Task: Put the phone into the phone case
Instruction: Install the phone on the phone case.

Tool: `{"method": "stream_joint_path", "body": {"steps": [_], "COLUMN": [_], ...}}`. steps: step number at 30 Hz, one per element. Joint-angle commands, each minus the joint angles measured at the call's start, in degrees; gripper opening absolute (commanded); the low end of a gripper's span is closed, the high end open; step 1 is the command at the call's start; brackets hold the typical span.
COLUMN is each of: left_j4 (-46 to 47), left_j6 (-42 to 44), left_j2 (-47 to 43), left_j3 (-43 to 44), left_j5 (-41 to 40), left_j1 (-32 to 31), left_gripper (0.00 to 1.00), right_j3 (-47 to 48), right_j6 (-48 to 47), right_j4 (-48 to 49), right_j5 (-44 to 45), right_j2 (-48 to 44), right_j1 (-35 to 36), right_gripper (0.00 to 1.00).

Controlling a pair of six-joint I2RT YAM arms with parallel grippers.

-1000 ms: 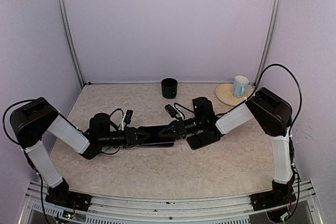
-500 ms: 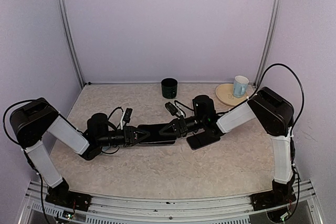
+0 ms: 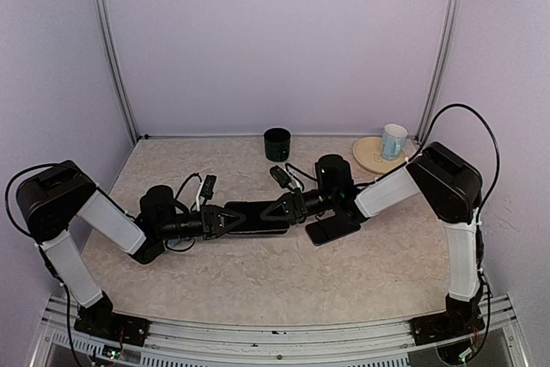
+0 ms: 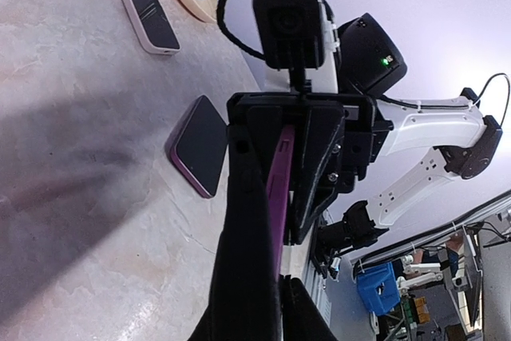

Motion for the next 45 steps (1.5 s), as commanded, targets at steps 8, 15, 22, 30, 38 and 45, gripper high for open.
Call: {"method": "stream_joint_path", "body": {"steps": [8,15,22,30,38,45], "left_j4": [12.25,10.35,6.69,6.05,2.98,1.02], "left_j6": [0.18,1.01,3.73,4.38,6.33,8.13], "left_j2": [-0.13,-0.81,-3.85,-6.83,-10.18,-13.09], "left_j3": [-0.01,-0.4,-1.73,-2.54,-2.61,-2.58], "left_j5": [4.3,2.63,0.34,0.03,-0.33,0.29], "left_j1": [-1.74,-1.13,-0.41,0.46,0.55,0.63], "left_gripper": [0.0,0.0,0.0,0.0,0.0,0.0], "right_j3": [-0.07,0.41,0.18,0.2,-1.81,-3.65], "right_j6": [0.19,-2.4,-6.08,-11.25,-14.28,-17.78], "right_j4": [-4.42,-9.34,-15.39,-23.02,-26.66,-30.12], "right_j5": [4.65,5.47,6.01,6.82,6.89,6.44], "right_j2": [-1.72,-2.89,-5.15,-8.22,-12.58,-17.23], "right_j1": [1.09,0.34,-0.34,-1.27,-2.34,-3.9], "right_gripper": [0.28,0.35,0.37,0.39,0.42,0.44]}}
